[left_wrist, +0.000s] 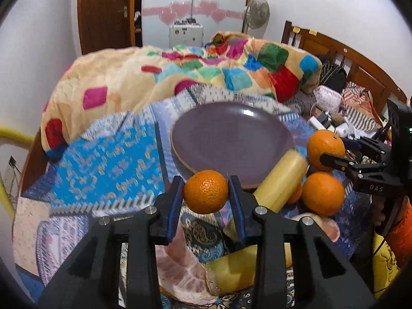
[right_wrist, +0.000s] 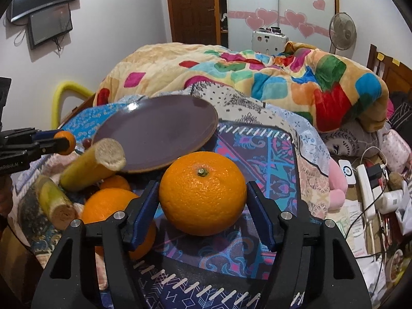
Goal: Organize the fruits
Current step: 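Carry the tangerine onto the purple plate with the left tool while the right tool sets the orange beside it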
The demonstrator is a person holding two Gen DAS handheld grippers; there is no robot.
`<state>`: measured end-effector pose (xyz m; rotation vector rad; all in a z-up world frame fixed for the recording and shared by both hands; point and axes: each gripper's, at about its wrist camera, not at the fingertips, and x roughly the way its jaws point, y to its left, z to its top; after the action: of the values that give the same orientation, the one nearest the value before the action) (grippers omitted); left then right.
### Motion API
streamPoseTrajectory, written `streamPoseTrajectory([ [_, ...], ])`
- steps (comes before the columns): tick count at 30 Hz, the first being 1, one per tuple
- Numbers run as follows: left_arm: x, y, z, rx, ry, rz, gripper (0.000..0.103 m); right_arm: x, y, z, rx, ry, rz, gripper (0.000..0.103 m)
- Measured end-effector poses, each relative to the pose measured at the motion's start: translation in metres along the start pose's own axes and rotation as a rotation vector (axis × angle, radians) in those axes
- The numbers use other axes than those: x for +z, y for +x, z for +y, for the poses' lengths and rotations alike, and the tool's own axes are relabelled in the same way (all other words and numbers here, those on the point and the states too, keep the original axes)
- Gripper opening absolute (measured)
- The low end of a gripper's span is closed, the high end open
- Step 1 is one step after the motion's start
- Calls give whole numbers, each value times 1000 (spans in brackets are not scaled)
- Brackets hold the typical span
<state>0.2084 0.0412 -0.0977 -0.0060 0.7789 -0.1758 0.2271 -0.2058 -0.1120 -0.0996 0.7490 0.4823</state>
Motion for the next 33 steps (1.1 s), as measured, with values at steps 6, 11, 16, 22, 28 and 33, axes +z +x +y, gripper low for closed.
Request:
streamPoseTrajectory([
  [6,21,-11,-4,41,25,-65,36,23,-17,-3,-14,4,-79,64],
  [11,40,-8,-6,45,22,-93,36,44,-25,0,-24,-6,-147,64],
  [16,58,1,-4,64,9,-107,36,63,-25,6,-27,-19,-192,65],
  [22,71,21,1,95,8,-89,36,78,-10,10,-36,-32,-194,65],
  [28,83,45,7,97,-3,-51,36,89,19,13,-31,-41,-152,65],
  [33,89,70,13,79,-17,-1,36,94,46,15,-18,-39,-97,65],
])
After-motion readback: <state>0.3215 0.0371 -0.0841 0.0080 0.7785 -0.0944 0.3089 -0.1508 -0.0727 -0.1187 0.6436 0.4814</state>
